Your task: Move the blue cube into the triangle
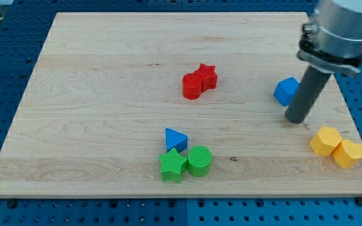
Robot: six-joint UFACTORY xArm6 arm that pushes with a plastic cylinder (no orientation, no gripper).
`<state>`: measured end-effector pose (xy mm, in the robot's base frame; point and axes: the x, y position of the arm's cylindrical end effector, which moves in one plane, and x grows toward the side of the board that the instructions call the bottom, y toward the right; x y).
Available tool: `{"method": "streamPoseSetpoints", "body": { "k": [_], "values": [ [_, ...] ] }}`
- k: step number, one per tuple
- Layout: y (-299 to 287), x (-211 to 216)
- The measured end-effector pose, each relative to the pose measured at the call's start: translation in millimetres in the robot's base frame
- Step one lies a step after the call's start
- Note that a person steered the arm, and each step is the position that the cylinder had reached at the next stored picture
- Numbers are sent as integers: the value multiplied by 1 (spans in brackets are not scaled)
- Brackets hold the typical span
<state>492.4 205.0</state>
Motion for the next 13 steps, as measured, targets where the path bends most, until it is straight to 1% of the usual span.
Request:
{"method": "streamPoseSetpoints", "body": {
  "k": [1, 4, 6, 7, 9, 10, 11, 12, 13],
  "values": [
    [15, -1],
    [20, -7],
    [53, -34],
    [49, -72],
    [17, -29],
    [18, -30],
    [35, -57],
    [39, -87],
    [39, -87]
  ]
}}
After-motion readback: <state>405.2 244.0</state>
